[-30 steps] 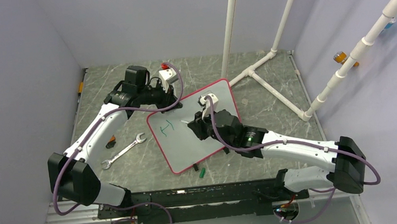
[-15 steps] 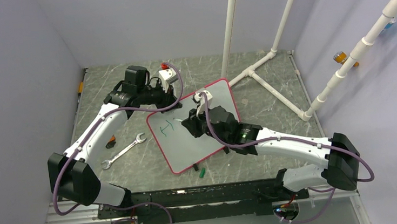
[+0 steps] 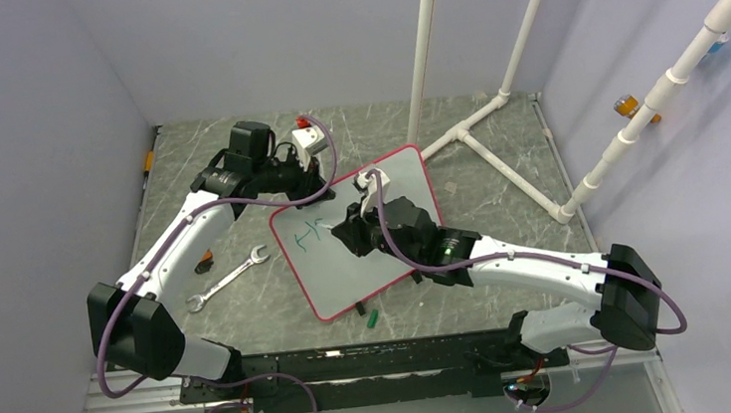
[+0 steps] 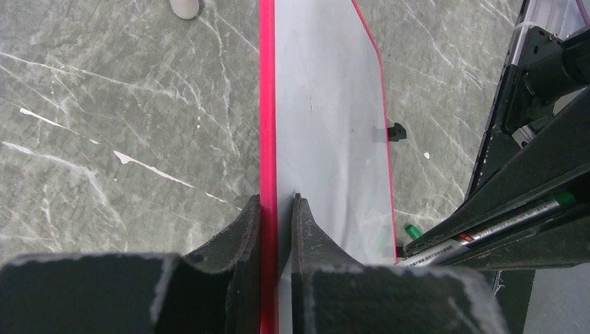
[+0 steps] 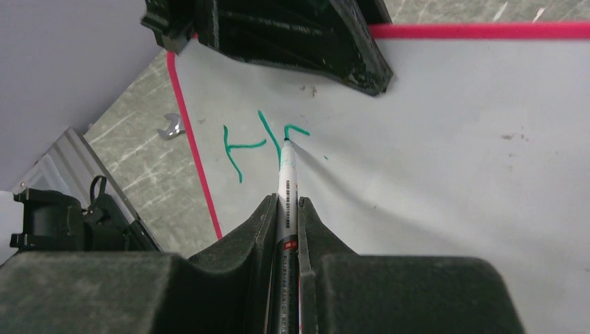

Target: Write a sentence on the whiteboard

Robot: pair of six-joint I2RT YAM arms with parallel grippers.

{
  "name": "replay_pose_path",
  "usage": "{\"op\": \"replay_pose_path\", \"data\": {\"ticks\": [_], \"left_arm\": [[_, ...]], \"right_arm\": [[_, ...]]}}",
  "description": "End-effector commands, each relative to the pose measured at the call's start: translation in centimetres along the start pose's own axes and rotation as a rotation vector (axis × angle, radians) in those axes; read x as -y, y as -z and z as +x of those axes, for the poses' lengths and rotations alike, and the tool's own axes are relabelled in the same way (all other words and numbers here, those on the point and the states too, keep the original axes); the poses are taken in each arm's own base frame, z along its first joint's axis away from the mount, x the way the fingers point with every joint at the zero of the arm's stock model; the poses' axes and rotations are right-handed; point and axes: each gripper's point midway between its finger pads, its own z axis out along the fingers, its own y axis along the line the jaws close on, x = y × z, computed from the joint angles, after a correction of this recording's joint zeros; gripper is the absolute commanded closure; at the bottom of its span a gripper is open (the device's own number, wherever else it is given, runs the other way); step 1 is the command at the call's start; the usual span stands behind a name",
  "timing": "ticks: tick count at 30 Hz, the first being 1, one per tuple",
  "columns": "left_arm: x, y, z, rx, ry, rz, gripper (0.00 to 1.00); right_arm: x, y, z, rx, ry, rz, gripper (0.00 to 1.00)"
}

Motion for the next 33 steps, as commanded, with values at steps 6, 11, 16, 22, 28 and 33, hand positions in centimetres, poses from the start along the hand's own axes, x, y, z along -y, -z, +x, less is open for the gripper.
{"op": "replay_pose_path", "data": {"ticks": [6, 11, 16, 22, 28, 33], "left_arm": [[-0.6, 0.9, -0.5, -0.002, -0.082, -0.063, 1.00], [-0.5, 0.9, -0.4, -0.002, -0.084, -0.065, 1.00], [-0.5, 1.0, -0.4, -0.002, -0.084, -0.064, 1.00], [-0.5, 1.0, -0.5, -0.001, -0.085, -0.065, 1.00], [-0.5, 1.0, -0.4, -0.002, -0.084, -0.063, 1.00], [-0.4, 1.0, -0.5, 0.001, -0.087, -0.061, 1.00]], "right_arm": [[1.4, 0.7, 0.8, -0.012, -0.018, 0.060, 1.00], [2.3, 0.9, -0.3, 0.016, -0.015, 0.115, 1.00], [3.2, 1.3, -1.0, 0.041, -0.020, 0.155, 1.00], [2.7, 0.9, -2.0, 0.058, -0.017, 0.139, 1.00], [1.8, 0.1, -2.9, 0.071, -0.020, 0.107, 1.00], [1.8, 0.0, -2.8, 0.065, -0.015, 0.113, 1.00]]}}
